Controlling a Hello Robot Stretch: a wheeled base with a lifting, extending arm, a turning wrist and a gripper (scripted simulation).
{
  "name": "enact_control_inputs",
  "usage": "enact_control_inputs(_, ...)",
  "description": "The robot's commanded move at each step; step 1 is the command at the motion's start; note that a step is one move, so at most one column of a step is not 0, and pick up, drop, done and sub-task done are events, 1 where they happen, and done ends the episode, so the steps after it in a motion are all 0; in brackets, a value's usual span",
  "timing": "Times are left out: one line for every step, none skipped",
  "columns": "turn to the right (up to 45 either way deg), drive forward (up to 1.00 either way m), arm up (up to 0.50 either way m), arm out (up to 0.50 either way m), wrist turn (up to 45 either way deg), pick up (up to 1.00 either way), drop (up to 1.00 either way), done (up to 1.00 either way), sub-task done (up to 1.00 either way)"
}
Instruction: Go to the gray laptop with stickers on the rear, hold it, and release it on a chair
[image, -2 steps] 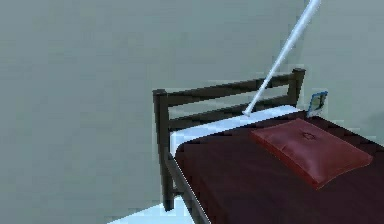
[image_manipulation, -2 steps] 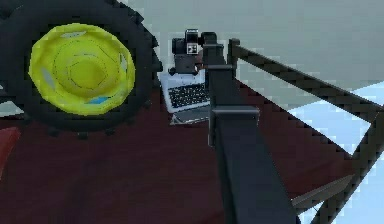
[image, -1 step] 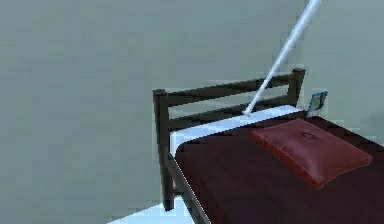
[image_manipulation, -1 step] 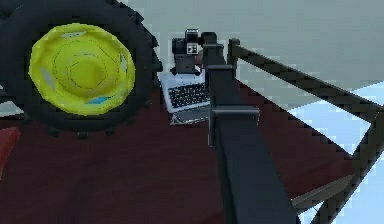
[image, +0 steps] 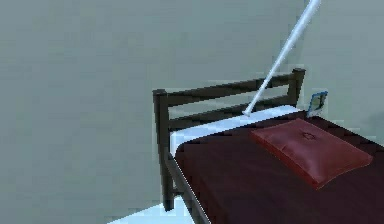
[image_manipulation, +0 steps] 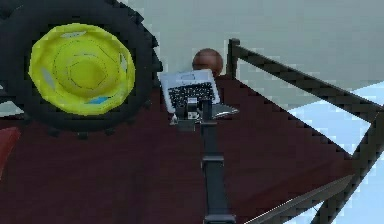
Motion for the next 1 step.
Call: enact_control_inputs(0.0,0.0,0.0,0.0,0.0,1.0,0.0,0.0,0.0)
